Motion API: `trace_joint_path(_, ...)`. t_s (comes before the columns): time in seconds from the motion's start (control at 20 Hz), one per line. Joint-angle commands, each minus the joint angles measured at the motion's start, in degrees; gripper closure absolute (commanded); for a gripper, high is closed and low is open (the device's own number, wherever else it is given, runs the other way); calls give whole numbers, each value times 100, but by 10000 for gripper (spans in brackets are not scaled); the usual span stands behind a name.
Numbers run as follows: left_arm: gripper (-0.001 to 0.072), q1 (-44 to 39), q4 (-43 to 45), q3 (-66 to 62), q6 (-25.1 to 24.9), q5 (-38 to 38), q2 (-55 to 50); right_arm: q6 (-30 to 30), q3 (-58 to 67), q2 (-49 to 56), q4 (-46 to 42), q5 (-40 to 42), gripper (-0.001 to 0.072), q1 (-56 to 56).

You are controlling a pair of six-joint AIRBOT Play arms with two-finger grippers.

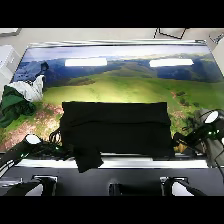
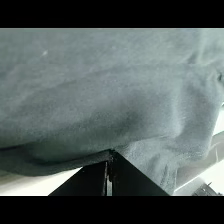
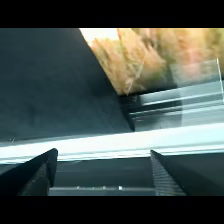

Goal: Fold the clothes and pants, and hang the long-sleeved shirts on hangers.

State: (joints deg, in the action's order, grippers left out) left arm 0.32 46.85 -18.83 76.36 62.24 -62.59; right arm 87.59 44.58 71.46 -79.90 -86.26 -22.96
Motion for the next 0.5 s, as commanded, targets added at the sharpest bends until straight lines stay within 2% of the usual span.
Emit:
trace_joint_path(0.0,671,-39,28,11,-7,-118,166,-37,-560,2,109,560,35,-4)
trace_joint_path(0.15,671,-39,52,11,-4,96,435,-46,-765,4,273,1003,46,-4)
trace_joint_path(0.25,670,-39,184,11,17,258,660,-131,-772,4,507,1213,168,0)
trace_joint_path(0.3,671,-37,234,11,20,293,763,-136,-772,4,605,1320,184,0)
trace_joint_path(0.4,671,2,280,11,105,291,887,-129,-772,4,640,1425,334,0)
trace_joint_path(0.45,670,46,284,11,107,291,914,-131,-772,4,645,1401,468,0)
